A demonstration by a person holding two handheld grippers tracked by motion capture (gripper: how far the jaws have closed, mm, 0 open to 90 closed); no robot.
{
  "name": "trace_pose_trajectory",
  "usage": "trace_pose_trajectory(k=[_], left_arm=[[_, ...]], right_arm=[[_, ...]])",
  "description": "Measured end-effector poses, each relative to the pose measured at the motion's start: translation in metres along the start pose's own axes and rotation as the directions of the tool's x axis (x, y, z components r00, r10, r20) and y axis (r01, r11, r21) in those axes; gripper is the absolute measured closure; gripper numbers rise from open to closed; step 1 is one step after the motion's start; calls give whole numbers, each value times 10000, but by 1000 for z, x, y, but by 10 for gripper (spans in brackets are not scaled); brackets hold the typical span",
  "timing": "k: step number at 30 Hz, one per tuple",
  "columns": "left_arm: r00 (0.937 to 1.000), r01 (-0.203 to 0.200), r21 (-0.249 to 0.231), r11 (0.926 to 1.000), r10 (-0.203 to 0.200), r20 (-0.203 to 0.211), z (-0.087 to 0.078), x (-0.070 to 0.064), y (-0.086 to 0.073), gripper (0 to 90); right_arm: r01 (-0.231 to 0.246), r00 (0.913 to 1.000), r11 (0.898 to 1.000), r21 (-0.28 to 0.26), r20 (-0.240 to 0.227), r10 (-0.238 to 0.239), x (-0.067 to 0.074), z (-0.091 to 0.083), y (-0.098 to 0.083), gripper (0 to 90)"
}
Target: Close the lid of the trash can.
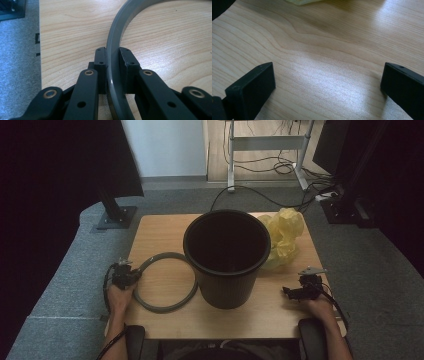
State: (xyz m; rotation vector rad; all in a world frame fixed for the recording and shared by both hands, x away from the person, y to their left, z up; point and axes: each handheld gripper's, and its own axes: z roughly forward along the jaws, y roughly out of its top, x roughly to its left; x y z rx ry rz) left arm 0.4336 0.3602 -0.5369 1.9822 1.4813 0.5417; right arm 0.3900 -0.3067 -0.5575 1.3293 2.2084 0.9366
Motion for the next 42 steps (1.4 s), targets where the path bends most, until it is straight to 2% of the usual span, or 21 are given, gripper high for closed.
trace_pose_trajectory(k=[2,6,9,13,22,30,36,42], left_arm=[[10000,-12,123,9999,12,-24,0,0,2,780],[9990,315,262,9992,-323,312,-1,3,3,784],[9979,412,315,9987,-427,487,-3,5,3,785],[9953,678,353,9971,-700,667,-6,8,2,786],[9897,993,422,9942,-1030,992,-15,13,7,787],[9866,1078,503,9929,-1131,1179,-29,18,16,787],[9817,1246,458,9911,-1299,1392,-40,21,26,786],[9806,1253,405,9913,-1299,1469,-52,22,37,786]], right_arm=[[23,10000,10000,11,-40,-23,0,0,0,0],[70,9999,10000,-5,-73,-70,0,1,1,0],[74,9999,10000,-7,-73,-74,0,1,1,0],[79,9999,10000,-11,-72,-79,0,1,1,0],[90,9999,10000,-15,-72,-90,0,1,1,0],[93,9999,10000,-16,-71,-94,0,1,1,0],[92,9999,10000,-14,-72,-92,0,1,1,0],[92,9999,10000,-15,-71,-92,0,1,1,0]])
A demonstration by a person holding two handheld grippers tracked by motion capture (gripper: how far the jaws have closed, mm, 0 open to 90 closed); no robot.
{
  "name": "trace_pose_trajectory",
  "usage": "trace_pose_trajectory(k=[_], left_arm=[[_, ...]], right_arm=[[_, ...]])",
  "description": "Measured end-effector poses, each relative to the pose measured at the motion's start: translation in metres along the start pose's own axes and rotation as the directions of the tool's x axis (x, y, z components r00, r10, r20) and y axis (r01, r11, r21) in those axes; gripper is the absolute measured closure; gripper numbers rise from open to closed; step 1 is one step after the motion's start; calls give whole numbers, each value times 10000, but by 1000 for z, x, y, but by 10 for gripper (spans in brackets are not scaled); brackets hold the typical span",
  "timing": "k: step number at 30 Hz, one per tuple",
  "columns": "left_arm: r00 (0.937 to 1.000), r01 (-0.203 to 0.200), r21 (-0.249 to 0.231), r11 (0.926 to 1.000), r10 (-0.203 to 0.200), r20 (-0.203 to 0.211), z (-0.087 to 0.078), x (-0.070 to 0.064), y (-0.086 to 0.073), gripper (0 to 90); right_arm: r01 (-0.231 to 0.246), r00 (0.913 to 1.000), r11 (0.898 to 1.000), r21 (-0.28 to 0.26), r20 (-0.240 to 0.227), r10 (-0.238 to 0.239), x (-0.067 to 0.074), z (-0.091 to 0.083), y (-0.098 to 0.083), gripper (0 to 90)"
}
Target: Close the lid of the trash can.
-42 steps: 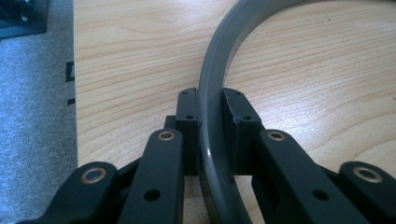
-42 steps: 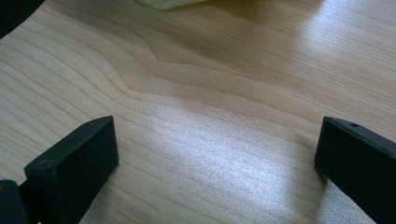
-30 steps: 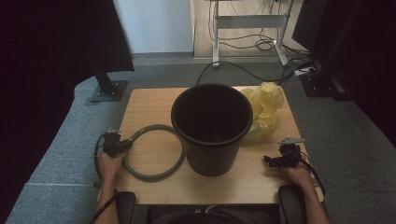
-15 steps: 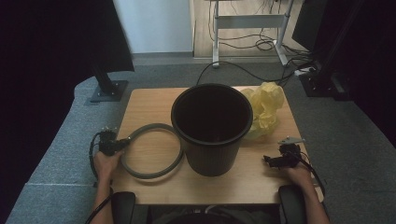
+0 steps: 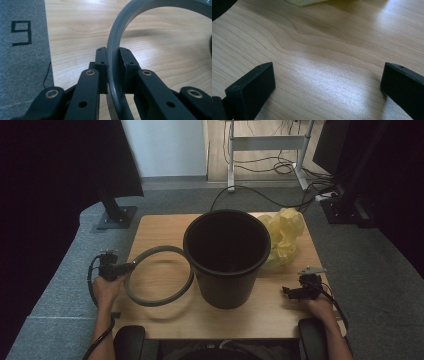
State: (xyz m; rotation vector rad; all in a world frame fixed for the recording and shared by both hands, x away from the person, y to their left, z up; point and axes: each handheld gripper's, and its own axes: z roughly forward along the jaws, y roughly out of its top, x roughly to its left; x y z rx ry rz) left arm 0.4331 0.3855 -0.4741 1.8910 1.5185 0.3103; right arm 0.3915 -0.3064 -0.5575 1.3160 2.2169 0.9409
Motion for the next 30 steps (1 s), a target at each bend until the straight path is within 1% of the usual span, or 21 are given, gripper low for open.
trace_pose_trajectory(k=[6,11,16,30], left_arm=[[10000,-40,-42,10000,40,32,-11,-2,10,786],[9999,29,-72,10000,-28,134,-20,-3,17,786],[9998,-17,-94,10000,19,220,-29,-5,24,785],[9996,-131,44,9999,130,263,-53,-10,46,785]], right_arm=[[-3,10000,10000,2,2,3,0,0,0,0],[6,10000,10000,0,4,-6,0,0,0,0],[8,10000,10000,0,8,-8,0,0,0,0],[8,10000,10000,0,8,-8,0,0,0,0]])
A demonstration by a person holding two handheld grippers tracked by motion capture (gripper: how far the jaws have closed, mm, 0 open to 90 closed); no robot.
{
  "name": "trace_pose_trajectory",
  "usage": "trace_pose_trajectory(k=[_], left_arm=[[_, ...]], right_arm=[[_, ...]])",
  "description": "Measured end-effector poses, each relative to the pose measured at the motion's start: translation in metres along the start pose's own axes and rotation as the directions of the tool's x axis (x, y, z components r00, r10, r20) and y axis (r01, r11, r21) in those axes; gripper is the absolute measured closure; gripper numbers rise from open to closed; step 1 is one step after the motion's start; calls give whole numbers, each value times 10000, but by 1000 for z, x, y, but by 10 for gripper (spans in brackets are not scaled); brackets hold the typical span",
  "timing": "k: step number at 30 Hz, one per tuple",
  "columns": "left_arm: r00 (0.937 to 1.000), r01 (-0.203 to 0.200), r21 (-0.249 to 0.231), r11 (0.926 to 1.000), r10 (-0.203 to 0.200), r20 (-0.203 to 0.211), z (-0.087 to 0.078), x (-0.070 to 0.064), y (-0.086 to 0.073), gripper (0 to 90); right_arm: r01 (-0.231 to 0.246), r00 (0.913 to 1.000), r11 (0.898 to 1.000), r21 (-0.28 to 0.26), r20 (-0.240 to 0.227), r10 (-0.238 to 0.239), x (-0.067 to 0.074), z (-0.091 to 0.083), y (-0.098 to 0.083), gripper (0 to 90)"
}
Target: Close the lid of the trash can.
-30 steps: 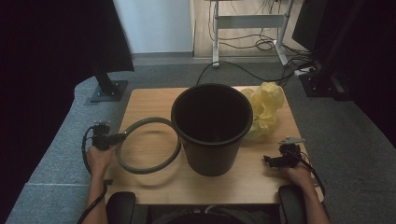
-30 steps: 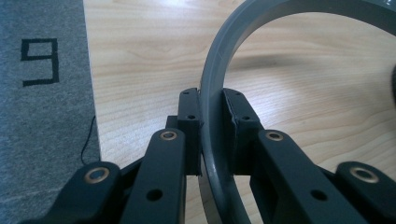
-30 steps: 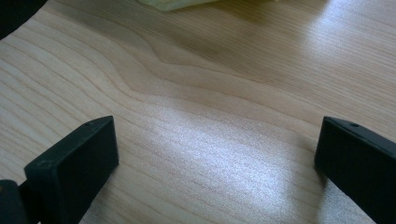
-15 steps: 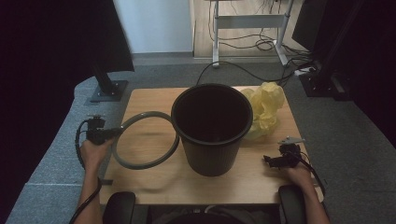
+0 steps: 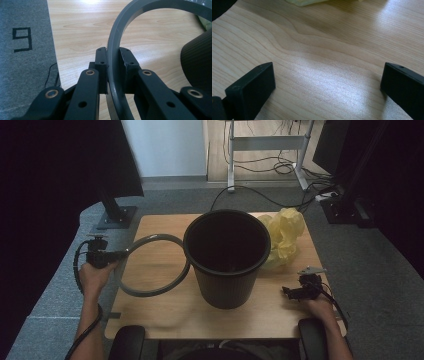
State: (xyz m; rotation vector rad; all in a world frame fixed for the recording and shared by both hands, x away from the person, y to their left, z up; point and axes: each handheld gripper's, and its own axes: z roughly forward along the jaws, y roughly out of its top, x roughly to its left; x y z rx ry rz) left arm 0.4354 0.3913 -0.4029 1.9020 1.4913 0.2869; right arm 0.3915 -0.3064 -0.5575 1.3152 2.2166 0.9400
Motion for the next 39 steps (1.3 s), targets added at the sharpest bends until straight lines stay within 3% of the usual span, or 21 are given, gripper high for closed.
trace_pose_trajectory(k=[15,27,39], left_arm=[[9999,-1,-6,10000,1,144,-28,-4,23,785],[9994,100,-241,9997,-92,343,-54,-5,38,784],[9996,80,-476,9988,-66,289,-81,-8,54,784]], right_arm=[[3,10000,10000,0,0,-3,0,0,0,0],[5,10000,10000,0,0,-5,0,0,0,0],[3,10000,10000,0,-1,-3,0,0,0,0]])
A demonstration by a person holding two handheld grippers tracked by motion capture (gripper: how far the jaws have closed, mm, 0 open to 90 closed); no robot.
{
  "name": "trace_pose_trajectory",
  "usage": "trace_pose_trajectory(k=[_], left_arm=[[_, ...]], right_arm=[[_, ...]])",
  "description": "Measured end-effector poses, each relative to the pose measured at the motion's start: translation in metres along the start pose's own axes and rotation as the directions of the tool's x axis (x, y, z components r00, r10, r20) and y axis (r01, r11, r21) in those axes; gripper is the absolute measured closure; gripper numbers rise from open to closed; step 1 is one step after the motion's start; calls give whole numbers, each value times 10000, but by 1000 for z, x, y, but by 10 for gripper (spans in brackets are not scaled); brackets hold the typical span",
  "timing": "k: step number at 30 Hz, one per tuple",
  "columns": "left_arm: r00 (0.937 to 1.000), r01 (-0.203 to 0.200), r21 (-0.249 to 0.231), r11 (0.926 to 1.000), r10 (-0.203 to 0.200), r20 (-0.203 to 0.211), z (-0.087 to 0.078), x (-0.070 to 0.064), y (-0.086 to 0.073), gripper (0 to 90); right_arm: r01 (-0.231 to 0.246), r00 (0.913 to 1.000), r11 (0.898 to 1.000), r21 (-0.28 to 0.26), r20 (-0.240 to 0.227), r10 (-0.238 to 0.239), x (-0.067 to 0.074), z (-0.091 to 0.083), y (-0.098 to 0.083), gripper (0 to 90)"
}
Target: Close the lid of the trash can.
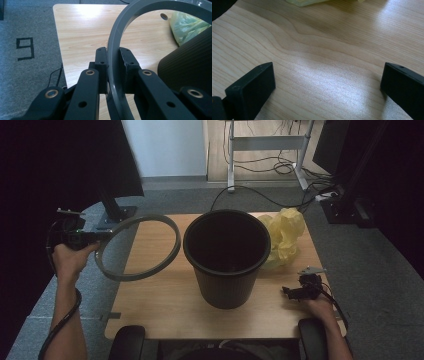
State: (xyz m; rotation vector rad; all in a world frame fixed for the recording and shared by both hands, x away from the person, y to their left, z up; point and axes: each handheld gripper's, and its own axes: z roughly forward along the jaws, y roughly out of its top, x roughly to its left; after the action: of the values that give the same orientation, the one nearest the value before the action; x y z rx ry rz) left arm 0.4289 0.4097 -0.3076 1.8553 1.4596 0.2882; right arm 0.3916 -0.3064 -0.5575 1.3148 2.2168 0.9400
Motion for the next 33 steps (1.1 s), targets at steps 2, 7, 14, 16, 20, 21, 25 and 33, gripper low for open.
trace_pose_trajectory(k=[2,7,14,16,20,21,25,33], left_arm=[[10000,-21,-34,10000,21,43,-3,-2,3,784],[9997,-98,-181,9998,102,241,-7,-8,11,783],[9992,-279,-141,9995,283,266,-9,-18,19,783],[9992,-296,-144,9995,300,278,-7,-21,20,783],[9987,-414,-50,9991,415,309,-2,-26,24,783],[9985,-448,-37,9990,449,320,-1,-28,25,783],[9976,-564,-9,9984,564,404,5,-34,28,782],[9944,-863,84,9962,857,623,17,-51,36,781]], right_arm=[[0,10000,10000,1,1,0,0,0,0,0],[-3,10000,10000,-1,-4,3,0,0,0,0],[-5,10000,10000,-1,-3,5,0,0,0,0],[-1,10000,10000,0,-3,1,0,0,0,0],[-2,10000,10000,-2,-2,2,0,0,0,0],[3,10000,10000,-4,1,-3,0,0,0,0],[-3,10000,10000,-1,-2,3,0,0,0,0],[-6,10000,10000,-2,-2,6,0,0,0,0]])
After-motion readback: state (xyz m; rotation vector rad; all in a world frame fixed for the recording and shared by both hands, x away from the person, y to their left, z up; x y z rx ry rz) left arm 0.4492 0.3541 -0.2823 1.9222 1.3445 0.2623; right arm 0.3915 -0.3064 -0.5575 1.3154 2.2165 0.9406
